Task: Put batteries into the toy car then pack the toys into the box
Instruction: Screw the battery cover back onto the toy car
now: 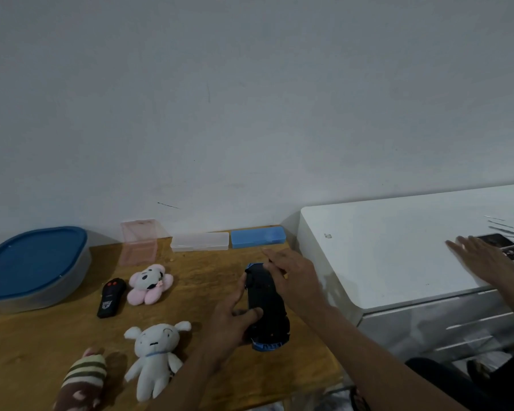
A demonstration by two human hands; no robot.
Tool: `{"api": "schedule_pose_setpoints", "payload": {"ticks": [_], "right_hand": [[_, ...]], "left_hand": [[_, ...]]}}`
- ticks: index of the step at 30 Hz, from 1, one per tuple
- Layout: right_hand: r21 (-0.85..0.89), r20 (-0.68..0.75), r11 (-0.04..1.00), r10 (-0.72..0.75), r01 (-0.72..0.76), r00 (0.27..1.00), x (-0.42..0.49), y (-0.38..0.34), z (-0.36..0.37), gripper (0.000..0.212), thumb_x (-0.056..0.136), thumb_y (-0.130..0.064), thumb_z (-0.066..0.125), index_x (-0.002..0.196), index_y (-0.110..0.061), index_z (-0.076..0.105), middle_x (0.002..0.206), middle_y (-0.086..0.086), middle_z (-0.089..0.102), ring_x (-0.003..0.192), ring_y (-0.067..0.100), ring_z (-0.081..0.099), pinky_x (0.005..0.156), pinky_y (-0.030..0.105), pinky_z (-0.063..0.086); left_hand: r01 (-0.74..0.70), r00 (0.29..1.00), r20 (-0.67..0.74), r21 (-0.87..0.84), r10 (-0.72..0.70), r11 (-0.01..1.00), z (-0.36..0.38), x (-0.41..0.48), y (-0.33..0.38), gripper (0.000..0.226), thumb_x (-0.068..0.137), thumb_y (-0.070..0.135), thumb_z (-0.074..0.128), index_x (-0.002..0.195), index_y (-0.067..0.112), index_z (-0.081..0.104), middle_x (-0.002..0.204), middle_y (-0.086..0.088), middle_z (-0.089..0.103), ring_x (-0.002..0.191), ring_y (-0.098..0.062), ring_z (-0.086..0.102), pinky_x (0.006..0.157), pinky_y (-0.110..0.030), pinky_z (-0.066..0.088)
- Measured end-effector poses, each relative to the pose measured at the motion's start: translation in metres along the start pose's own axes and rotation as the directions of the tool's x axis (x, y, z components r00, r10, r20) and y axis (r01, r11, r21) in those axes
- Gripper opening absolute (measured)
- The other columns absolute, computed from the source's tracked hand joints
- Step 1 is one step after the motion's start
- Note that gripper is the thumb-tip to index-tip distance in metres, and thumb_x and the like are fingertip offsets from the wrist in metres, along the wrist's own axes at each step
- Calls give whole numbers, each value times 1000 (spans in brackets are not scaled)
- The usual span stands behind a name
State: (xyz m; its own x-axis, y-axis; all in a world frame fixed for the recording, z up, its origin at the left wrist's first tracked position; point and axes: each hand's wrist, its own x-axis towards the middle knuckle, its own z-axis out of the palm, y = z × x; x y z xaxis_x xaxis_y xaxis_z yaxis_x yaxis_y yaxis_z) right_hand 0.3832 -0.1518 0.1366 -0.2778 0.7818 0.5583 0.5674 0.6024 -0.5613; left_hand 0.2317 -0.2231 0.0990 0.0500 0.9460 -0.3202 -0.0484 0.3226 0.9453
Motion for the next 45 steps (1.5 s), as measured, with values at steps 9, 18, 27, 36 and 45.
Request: {"api": "schedule_pose_setpoints", "payload": {"ticks": [9, 18, 27, 36, 45], "right_hand": [[-20, 5, 1000, 6, -6, 1000, -3, -3, 0, 30, 90, -19, 62, 118, -10, 65, 101, 5, 67, 88, 9, 59, 79, 27, 55], [12, -46, 996, 86, -86, 995, -5, -6, 0, 28, 90, -15, 62, 117, -8, 66, 99, 4, 70, 86, 14, 63, 80, 30, 56], [159, -55, 948, 289, -277, 956, -4, -13, -5, 30, 86, -17, 68, 116, -15, 65, 83, -10, 64, 73, 2, 60, 72, 10, 49], [248, 27, 874, 425, -418, 905, -13, -2, -8, 15, 83, -20, 72, 96, -18, 65, 81, -8, 66, 80, 9, 66, 73, 21, 55], [263, 69, 854, 448, -449, 891, -11, 15, -9, 16, 82, -23, 72, 96, -19, 65, 81, -5, 69, 79, 11, 68, 76, 38, 59]], "left_hand": [[-10, 1000, -17, 6, 10, 1000, 2, -6, -1, 74, 91, 12, 62, 139, 56, 26, 127, -4, 62, 108, -25, 64, 82, -45, 58], [-3, 1000, -22, -32, 3, 999, 2, -10, -1, 77, 91, 10, 61, 143, 53, 22, 116, -4, 69, 103, -23, 67, 82, -45, 58], [145, 986, -62, -157, -156, 977, 2, -12, -12, 54, 91, 16, 62, 140, 12, 41, 112, -12, 69, 100, -26, 68, 76, -39, 58], [177, 979, 31, -627, -203, 758, 12, -19, -24, 42, 85, 21, 47, 119, -1, 57, 97, -23, 64, 84, -37, 61, 76, -44, 49], [266, 963, 180, -744, -200, 613, 19, -13, -31, 56, 88, 35, 44, 129, -2, 54, 106, -27, 59, 96, -42, 58, 82, -46, 49]]}}
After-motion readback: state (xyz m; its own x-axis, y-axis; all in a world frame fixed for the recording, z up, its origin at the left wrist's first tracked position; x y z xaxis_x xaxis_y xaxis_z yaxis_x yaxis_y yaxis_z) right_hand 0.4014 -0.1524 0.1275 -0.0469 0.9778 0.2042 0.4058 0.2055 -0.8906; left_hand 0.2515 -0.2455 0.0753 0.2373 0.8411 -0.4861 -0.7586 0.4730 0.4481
